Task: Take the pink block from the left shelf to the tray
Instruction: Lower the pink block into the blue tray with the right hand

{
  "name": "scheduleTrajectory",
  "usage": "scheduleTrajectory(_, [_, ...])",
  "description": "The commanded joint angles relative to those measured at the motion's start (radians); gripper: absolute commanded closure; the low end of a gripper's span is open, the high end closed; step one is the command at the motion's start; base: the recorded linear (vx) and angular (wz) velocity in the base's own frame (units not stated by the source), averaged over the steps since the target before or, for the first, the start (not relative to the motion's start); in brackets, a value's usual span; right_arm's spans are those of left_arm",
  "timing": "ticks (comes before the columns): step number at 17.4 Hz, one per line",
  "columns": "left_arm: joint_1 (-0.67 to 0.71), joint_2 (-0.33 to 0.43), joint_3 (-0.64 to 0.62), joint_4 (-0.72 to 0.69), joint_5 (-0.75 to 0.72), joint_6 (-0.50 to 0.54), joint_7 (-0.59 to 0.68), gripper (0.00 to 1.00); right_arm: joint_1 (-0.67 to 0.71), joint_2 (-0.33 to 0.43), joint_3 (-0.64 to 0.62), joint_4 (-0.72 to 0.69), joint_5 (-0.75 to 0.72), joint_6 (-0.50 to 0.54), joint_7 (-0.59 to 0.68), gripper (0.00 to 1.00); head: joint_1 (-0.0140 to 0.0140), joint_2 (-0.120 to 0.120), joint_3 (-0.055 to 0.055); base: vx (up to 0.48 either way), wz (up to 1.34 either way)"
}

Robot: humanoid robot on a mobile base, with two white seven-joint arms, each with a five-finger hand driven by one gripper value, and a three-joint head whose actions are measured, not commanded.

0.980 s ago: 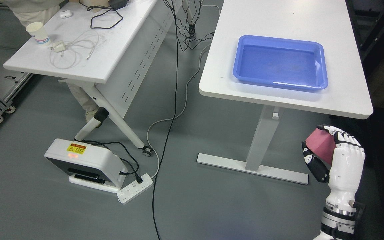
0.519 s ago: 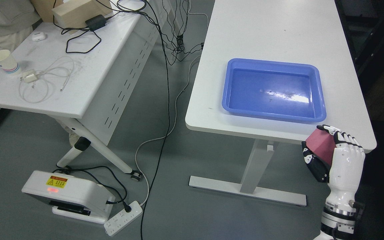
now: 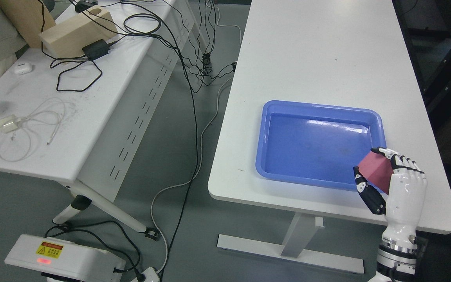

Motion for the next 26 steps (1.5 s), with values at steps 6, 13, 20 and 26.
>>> scheduleTrajectory(6, [-0.032, 0.017, 0.0, -0.017, 0.0, -0.001, 0.0, 0.0, -0.003, -0.018, 0.062, 0.0, 0.0, -0.034, 0.218, 0.79, 0.0, 0.0, 0.0, 0.151, 0.09])
scheduleTrajectory(13, [-0.032, 0.017, 0.0, -0.017, 0.0, -0.001, 0.0, 0.0, -0.018, -0.018, 0.059, 0.002, -0.145, -0.021, 0.247, 0.28, 0.0, 0.0, 0.0, 0.055, 0.02])
scheduleTrajectory(20, [-0.032, 0.017, 0.0, -0.017, 0.0, -0.001, 0.0, 0.0, -0.015, -0.018, 0.045, 0.005, -0.349, -0.031, 0.302, 0.01, 0.0, 0.0, 0.0, 0.003, 0.0])
scheduleTrajectory(26, [-0.032, 0.017, 0.0, -0.017, 0.0, -0.001, 0.0, 0.0, -0.012, -0.018, -0.001, 0.005, -0.503, -0.103, 0.302, 0.01, 0.0, 0.0, 0.0, 0.0, 0.0])
